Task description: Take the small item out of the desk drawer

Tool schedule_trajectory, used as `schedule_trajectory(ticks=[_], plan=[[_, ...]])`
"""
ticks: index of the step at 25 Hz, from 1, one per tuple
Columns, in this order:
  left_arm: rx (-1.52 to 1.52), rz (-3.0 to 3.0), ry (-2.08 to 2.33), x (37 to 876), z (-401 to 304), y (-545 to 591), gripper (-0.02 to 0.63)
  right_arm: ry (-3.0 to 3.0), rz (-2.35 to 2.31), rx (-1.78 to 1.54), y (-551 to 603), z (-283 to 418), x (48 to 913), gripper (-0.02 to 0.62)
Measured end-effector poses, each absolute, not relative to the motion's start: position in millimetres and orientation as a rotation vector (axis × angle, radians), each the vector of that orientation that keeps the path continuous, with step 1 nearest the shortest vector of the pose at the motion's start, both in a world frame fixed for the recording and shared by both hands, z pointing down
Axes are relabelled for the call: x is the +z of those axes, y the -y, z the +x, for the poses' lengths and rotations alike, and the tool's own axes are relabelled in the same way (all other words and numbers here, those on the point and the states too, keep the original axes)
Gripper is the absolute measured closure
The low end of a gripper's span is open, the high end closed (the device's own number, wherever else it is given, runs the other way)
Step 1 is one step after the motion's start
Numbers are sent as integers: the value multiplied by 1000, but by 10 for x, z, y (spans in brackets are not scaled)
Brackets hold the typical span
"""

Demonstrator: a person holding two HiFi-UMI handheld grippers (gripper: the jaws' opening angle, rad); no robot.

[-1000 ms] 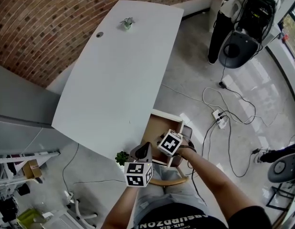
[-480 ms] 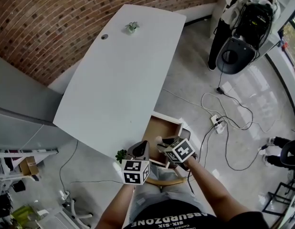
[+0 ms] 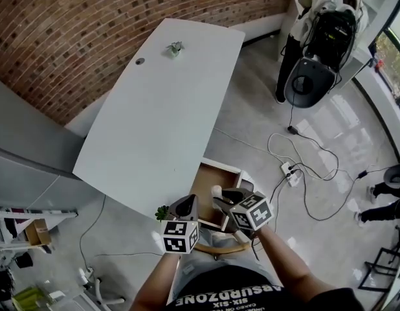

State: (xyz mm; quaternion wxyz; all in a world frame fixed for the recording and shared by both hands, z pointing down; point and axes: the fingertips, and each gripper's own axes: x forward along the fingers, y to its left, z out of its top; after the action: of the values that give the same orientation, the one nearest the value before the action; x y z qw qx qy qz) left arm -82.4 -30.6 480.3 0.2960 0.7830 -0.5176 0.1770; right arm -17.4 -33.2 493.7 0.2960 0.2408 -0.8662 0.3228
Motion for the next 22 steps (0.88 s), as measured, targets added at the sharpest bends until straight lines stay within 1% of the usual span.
schedule_trajectory(ticks=[14, 22], plan=[[421, 2142, 1358, 4495, -680, 315, 600, 2414, 754, 728, 320, -3, 4417, 472], [407, 2172, 1337, 4428, -606, 342, 600, 2439, 774, 686, 264, 18, 4257, 474]])
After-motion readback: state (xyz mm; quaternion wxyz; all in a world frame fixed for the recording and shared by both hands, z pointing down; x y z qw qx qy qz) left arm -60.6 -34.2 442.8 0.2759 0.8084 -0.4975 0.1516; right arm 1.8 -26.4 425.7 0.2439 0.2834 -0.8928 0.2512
